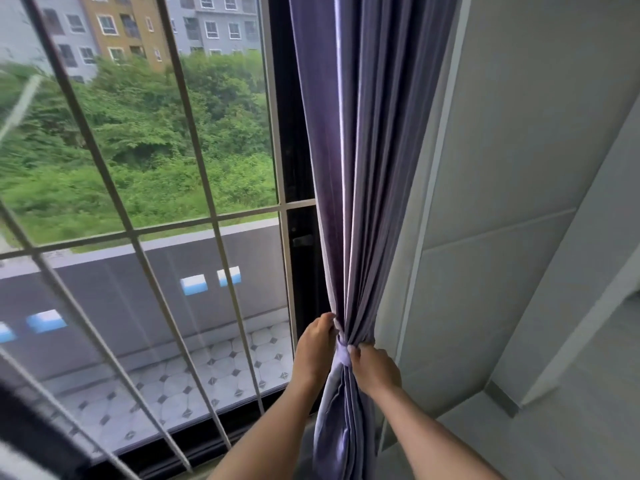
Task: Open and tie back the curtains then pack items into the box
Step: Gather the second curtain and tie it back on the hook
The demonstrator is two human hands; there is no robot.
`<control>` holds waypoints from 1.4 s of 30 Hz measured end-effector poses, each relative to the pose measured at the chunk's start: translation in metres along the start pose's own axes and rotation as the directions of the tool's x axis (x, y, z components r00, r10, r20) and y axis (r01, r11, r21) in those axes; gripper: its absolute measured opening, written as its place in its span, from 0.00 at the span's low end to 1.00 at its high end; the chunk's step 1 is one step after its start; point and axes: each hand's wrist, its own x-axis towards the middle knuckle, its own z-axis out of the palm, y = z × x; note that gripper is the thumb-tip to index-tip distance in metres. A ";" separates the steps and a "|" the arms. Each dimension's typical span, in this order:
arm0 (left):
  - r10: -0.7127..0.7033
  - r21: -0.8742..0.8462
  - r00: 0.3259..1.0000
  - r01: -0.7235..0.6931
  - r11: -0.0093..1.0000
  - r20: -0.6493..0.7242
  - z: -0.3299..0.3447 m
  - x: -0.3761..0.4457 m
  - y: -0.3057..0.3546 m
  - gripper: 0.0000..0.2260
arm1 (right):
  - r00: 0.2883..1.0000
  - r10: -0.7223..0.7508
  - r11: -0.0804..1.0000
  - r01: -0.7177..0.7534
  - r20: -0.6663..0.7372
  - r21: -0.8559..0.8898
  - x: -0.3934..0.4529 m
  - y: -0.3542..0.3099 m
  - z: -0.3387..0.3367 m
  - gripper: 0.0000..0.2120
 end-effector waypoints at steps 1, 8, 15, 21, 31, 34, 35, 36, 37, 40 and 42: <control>0.009 0.019 1.000 -0.009 1.000 0.002 -0.003 -0.003 0.002 0.11 | 1.000 -0.003 1.000 0.003 -0.003 -0.004 -0.002 -0.002 0.000 0.22; -0.068 0.097 0.997 0.072 0.993 -0.039 -0.046 -0.035 -0.020 0.16 | 0.997 -0.051 0.999 0.051 0.050 0.004 -0.041 -0.037 0.019 0.20; -0.062 0.207 0.970 0.112 0.972 -0.234 -0.182 -0.102 -0.079 0.16 | 0.940 -0.322 0.946 0.317 0.108 0.066 -0.114 -0.172 0.056 0.22; -0.054 0.341 0.826 0.291 0.894 -0.561 -0.424 -0.198 -0.128 0.16 | 0.773 -0.631 0.769 0.609 0.071 0.195 -0.219 -0.352 0.078 0.22; -0.047 0.339 0.515 0.627 0.702 -0.856 -0.700 -0.440 -0.156 0.11 | 0.412 -0.896 0.301 0.839 -0.168 0.453 -0.445 -0.600 0.101 0.19; -0.045 0.318 0.457 0.682 0.659 -0.888 -0.736 -0.496 -0.165 0.10 | 0.331 -0.929 0.207 0.836 -0.165 0.509 -0.507 -0.645 0.120 0.19; -0.045 0.312 0.442 0.698 0.644 -0.896 -0.745 -0.513 -0.171 0.10 | 0.312 -0.936 0.182 0.828 -0.166 0.530 -0.525 -0.659 0.127 0.18; -0.043 0.308 0.428 0.713 0.630 -0.903 -0.753 -0.527 -0.179 0.10 | 0.294 -0.941 0.160 0.824 -0.168 0.544 -0.543 -0.671 0.135 0.17; -0.049 0.297 0.413 0.728 0.618 -0.910 -0.760 -0.541 -0.188 0.10 | 0.279 -0.945 0.142 0.819 -0.169 0.556 -0.559 -0.684 0.142 0.17; -0.088 0.260 0.389 0.750 0.608 -0.917 -0.783 -0.572 -0.217 0.09 | 0.272 -0.945 0.110 0.788 -0.182 0.606 -0.595 -0.720 0.166 0.12; -0.104 0.262 0.395 0.762 0.591 -0.913 -0.804 -0.589 -0.239 0.09 | 0.294 -0.935 0.107 0.766 -0.197 0.634 -0.611 -0.746 0.185 0.08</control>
